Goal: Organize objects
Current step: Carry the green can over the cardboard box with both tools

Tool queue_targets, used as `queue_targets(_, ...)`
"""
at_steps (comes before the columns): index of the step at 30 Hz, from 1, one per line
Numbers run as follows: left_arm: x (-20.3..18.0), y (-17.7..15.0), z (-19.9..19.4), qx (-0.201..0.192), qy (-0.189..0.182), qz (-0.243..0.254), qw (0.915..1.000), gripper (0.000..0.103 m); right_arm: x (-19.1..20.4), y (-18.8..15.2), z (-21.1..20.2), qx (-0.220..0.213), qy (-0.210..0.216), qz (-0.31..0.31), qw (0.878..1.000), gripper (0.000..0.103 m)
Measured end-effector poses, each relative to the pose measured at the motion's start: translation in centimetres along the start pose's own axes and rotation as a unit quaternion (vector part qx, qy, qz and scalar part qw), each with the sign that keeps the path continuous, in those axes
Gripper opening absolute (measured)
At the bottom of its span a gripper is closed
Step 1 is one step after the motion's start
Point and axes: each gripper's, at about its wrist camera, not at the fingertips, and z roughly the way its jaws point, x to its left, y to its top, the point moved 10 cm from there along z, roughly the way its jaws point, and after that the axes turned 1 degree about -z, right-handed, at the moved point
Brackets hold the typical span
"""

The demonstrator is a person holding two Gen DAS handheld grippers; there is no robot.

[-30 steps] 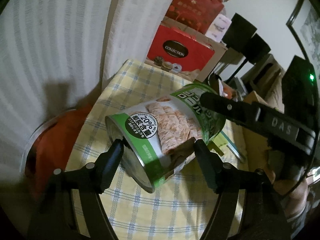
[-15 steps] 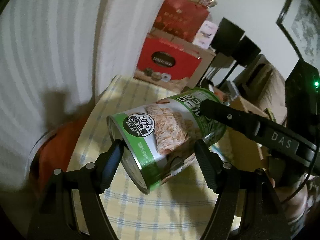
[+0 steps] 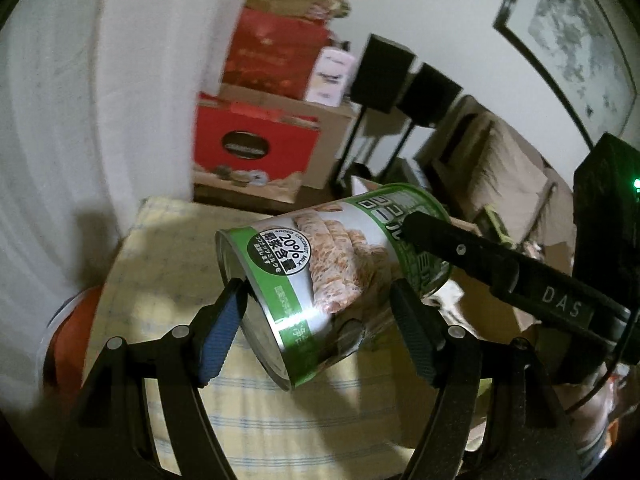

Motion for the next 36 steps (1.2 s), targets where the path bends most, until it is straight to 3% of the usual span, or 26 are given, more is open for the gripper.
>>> queue_targets(12, -11.5, 0.9, 3.8, 0.032, -0.060, 0.052, 0.9963, 0.071, -9.8, 1.2, -7.9, -0.035, -0.060, 0.060, 0.996, 0.060)
queue_targets(20, -18.3, 0.9, 7.3, 0.042, -0.086, 0.103, 0.9901, 0.071, -16.8, 1.5, -10.7, -0.053, -0.085, 0.105, 0.989, 0.060)
queue_targets(26, -21.2, 1.1, 11.5, 0.054, -0.093, 0.133, 0.9852, 0.071, -21.7, 1.6, -10.0, -0.051, -0.091, 0.138, 0.985, 0.060)
queue_targets(36, -21.5, 0.7, 18.0, 0.081, -0.087, 0.155, 0.9807, 0.072, -27.0, 1.5, -5.6, -0.028, -0.096, 0.164, 0.981, 0.059)
